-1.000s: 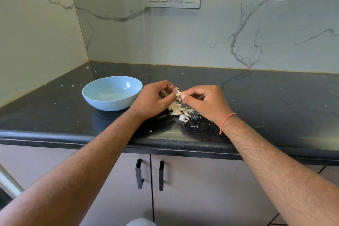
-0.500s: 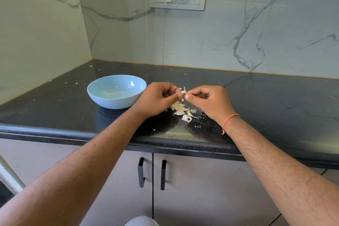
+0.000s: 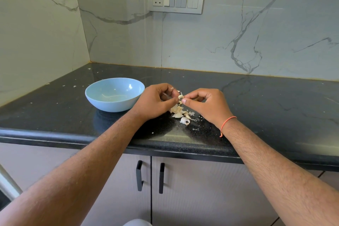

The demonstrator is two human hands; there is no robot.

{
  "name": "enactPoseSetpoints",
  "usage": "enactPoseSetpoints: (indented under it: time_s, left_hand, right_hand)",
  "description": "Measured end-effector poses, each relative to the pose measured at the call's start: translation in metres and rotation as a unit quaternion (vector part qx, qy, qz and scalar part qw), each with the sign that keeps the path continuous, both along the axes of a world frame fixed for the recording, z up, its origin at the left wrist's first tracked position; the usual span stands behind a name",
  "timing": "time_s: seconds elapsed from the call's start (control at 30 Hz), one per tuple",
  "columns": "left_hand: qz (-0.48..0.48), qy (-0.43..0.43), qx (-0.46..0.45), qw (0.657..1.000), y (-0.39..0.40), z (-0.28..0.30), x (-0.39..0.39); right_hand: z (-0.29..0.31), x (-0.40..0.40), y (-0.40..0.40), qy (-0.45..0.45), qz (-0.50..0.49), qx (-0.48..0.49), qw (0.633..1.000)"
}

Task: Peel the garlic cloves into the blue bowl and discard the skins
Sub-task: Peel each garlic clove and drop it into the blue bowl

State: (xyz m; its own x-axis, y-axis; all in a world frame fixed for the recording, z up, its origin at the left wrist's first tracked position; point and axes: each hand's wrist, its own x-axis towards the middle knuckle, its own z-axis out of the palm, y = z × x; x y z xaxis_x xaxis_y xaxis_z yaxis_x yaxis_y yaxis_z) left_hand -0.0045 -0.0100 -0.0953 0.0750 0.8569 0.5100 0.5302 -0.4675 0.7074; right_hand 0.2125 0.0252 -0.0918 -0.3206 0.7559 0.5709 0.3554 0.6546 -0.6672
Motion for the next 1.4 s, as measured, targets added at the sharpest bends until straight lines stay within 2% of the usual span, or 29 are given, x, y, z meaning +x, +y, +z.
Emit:
enactPoseSetpoints:
  time_s: [0.13,0.37,0.63,0.83,1.03,1.4]
  left_hand:
    - [-0.03,-0.006,-0.006,1.0,0.001,-0.001,-0.001]
    - [-0.027,0.0,-0.013,1.0,0.0,0.001,-0.001]
    - [-0.029,0.024,-0.017,0.999,0.0,0.001,-0.003]
    - [-0.05,0.001,-0.037,0.998,-0.002,0.003,-0.002]
    - [-0.074,-0.045,-0.06,0.994,0.0,0.003,-0.002]
    - [-0.076,-0.029,-0.094,0.992,-0.004,0.009,-0.002]
  right_hand:
    - [0.0,0.0,0.0,0.01,-0.019,0.007,1.0]
    - [0.001,0.0,-0.002,-0.001,-0.026,0.005,1.0]
    - [0.001,-0.001,-0.001,-0.016,0.011,-0.05,0.999]
    - [0.002,0.0,0.002,-0.014,0.035,-0.089,0.995]
    - [0.0,-0.001,0.003,-0.004,0.044,-0.09,0.995]
    - [-0.002,-0.001,0.007,-0.005,0.064,-0.076,0.995]
